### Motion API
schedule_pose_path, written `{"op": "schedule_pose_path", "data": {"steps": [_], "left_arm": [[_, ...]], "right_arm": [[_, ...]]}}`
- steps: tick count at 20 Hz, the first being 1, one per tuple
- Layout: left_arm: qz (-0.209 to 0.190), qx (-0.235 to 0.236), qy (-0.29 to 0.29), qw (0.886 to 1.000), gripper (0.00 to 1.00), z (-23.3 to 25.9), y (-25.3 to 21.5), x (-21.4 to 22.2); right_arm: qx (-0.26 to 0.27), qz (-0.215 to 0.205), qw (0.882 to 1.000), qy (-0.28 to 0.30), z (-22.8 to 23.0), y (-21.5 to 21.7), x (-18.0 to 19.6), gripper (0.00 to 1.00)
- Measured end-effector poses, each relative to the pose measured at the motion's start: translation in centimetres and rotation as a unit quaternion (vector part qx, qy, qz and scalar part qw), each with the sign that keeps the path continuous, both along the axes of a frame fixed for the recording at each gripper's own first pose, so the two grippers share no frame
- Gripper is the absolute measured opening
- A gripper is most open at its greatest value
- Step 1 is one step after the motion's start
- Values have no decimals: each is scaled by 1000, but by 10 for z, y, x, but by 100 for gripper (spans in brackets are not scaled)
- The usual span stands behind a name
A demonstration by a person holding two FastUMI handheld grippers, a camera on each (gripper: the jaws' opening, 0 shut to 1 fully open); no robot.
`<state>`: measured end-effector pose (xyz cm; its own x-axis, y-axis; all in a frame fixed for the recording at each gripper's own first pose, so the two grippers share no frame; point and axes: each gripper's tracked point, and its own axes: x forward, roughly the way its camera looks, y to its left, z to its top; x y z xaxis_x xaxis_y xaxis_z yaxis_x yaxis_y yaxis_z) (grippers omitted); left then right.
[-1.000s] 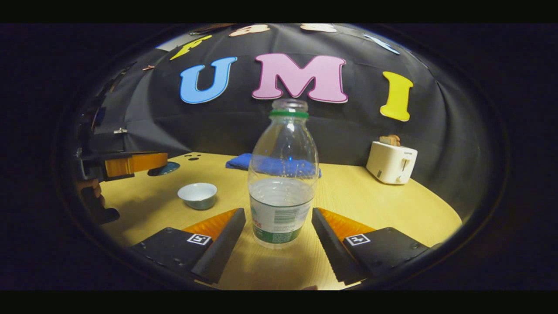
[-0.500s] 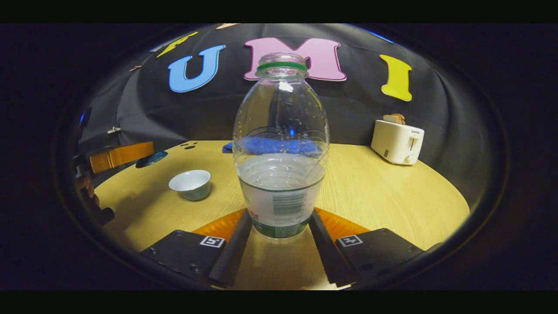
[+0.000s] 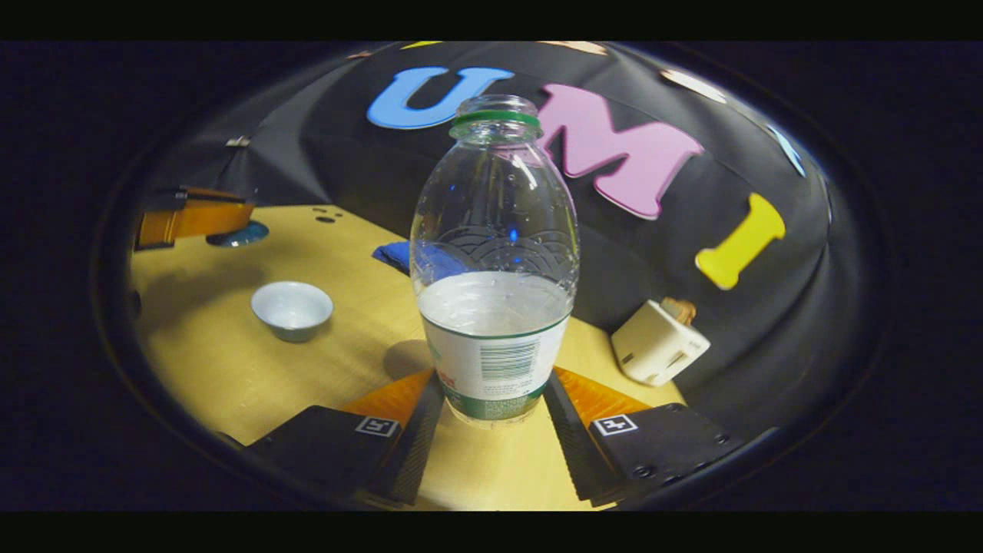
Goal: Open the teacup lid with one hand, grasp the water bottle and pour water into the teacup with the other hand; after pouring, place the water bottle on the coaster and then close the teacup lid.
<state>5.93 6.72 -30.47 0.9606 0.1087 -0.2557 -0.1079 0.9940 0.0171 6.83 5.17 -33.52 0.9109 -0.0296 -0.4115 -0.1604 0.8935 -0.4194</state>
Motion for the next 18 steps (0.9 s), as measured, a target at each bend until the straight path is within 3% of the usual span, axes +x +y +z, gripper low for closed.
{"op": "schedule_pose_path", "data": {"steps": [2,5,12,13,16,18], "left_arm": [[10,-2,2,1000,31,-2,8,-3],[23,-2,5,1000,27,-5,21,-9],[32,-3,18,999,27,-14,35,-16],[33,-3,18,999,31,-15,36,-17],[35,-4,20,999,27,-17,38,-20],[37,-6,22,999,30,-18,39,-21]], "right_arm": [[-77,19,997,-3,4,-6,10,75],[-167,48,985,9,0,-7,20,75],[-304,89,949,1,6,-8,34,75],[-318,93,943,-1,6,-10,37,75],[-354,107,929,-7,9,-11,40,75],[-376,119,919,-13,12,-10,45,75]]}}
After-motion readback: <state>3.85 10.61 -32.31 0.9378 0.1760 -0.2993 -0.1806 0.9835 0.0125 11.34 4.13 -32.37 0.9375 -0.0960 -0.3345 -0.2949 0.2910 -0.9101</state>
